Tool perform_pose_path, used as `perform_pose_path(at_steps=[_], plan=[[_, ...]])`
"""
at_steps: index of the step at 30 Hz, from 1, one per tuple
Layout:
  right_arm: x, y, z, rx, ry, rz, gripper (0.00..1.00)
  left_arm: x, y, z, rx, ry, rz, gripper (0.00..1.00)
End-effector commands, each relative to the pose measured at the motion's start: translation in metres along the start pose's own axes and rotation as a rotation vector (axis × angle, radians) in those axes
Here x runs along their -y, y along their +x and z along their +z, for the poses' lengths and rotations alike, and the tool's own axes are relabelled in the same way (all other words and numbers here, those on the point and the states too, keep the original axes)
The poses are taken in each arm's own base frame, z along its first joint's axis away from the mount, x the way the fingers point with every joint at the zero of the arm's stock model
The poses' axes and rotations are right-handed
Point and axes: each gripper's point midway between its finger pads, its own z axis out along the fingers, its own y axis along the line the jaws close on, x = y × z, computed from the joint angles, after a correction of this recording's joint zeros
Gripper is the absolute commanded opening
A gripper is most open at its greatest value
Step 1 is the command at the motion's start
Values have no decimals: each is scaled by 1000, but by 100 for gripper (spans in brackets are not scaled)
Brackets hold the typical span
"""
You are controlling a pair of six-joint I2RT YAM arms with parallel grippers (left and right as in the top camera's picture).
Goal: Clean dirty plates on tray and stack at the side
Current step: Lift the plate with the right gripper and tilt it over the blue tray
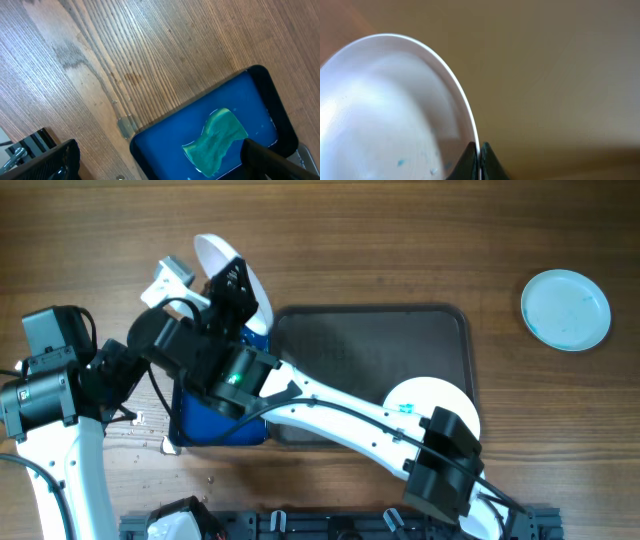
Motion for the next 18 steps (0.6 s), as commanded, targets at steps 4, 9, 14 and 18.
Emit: perform_pose_path(at_steps=[4,9,14,18], plan=[[3,27,0,-71,-7,85,4,2,-5,-5,15,15,4,100],[42,1,-5,-23,85,137,4,2,-5,-5,15,15,4,100],[-26,20,-3,-47,-267,259,4,1,-4,-5,12,13,5,100],[-68,56,2,-260,-567,502,4,1,-4,-5,10,11,5,100]])
